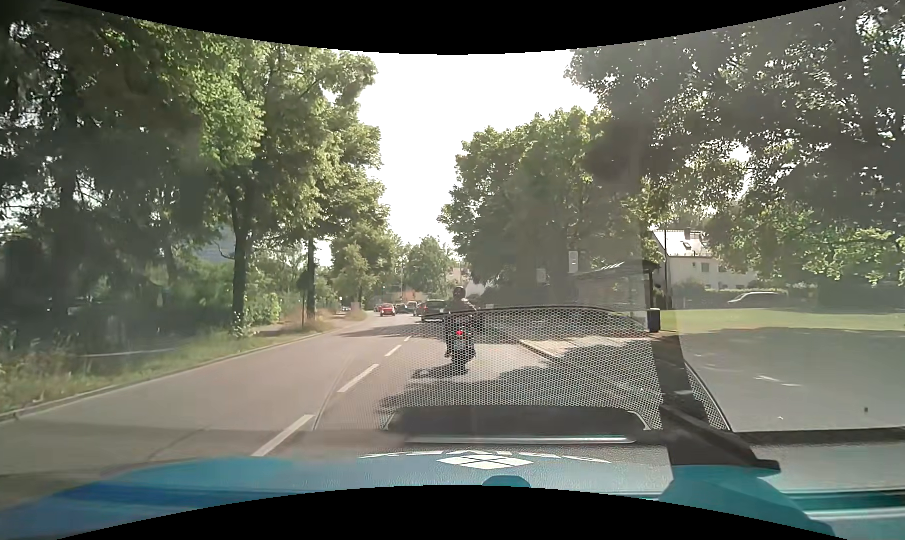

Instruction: Follow the waypoints while adhering to traffic rules and regulations

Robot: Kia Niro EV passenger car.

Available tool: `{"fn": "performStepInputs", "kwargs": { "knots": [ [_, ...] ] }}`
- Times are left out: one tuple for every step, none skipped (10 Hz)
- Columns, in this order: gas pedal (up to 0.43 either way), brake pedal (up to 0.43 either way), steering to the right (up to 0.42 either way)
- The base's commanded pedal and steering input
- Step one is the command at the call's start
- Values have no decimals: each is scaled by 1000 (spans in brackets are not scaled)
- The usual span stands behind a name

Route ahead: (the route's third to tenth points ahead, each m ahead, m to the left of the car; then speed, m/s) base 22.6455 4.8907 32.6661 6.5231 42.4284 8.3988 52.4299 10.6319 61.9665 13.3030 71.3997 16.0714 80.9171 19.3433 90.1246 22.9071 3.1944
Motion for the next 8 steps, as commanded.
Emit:
{"fn": "performStepInputs", "kwargs": {
  "knots": [
    [118, 0, -13],
    [118, 0, -13],
    [118, 0, -12],
    [118, 0, -12],
    [118, 0, -12],
    [118, 0, -12],
    [118, 0, -11],
    [118, 0, -11]
  ]
}}
